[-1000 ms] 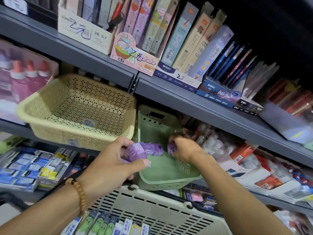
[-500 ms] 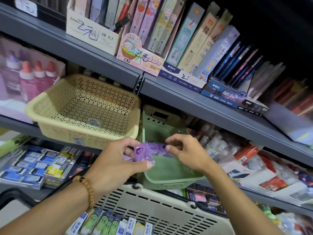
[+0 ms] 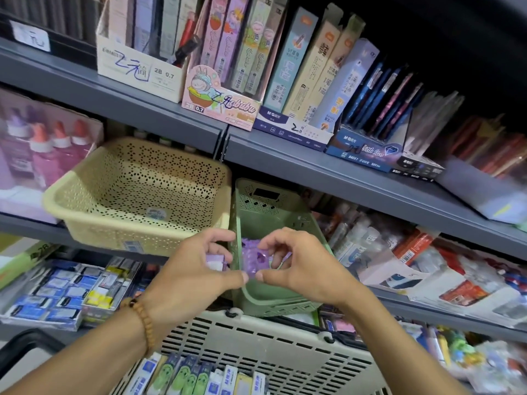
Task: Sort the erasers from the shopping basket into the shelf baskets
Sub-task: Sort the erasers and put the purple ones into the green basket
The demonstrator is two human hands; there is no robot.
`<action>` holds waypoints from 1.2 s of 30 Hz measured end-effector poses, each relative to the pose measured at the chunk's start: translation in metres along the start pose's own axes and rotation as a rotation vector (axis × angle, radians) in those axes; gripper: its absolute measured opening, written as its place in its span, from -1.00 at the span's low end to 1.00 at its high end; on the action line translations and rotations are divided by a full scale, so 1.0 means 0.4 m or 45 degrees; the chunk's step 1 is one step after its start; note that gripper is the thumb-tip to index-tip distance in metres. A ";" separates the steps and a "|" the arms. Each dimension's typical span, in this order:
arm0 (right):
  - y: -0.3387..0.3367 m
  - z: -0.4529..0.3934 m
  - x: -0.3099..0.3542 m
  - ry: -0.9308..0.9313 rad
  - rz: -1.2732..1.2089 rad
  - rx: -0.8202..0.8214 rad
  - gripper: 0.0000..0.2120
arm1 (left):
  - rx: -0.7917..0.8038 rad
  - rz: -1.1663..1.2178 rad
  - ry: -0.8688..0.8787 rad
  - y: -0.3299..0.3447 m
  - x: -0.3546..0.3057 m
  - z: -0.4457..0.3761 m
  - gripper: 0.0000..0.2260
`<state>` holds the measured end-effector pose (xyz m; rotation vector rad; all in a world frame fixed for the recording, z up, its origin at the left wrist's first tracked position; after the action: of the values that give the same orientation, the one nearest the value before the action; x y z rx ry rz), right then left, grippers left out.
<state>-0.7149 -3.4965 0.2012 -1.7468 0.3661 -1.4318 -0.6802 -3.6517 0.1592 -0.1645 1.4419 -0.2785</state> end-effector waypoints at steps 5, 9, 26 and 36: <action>0.020 -0.047 -0.099 0.198 0.250 0.066 -0.74 | 0.034 0.281 -0.158 -0.017 0.038 -0.011 -0.52; 0.071 -0.083 -0.116 0.223 0.336 0.158 -0.73 | -0.062 0.157 -0.111 -0.051 0.042 -0.007 -0.56; 0.081 0.012 0.013 0.253 -0.774 0.163 -0.73 | 0.026 0.001 0.284 -0.019 -0.030 0.019 -0.55; -0.023 0.012 -0.097 0.313 -0.356 -0.021 -0.74 | -0.158 -0.456 0.115 0.030 0.020 0.021 -0.58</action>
<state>-0.7249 -3.4625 0.1820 -1.6876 0.2701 -1.8568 -0.6701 -3.6430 0.1492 -0.5196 1.5163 -0.4933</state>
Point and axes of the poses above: each hand's wrist, its own z-axis away from the middle knuckle, its own y-axis out of the palm, x = y × z, the point moved 8 cm from there along -z, towards the middle knuckle, and after that the axes turned 11 degrees about -z, right-handed, at the moved point
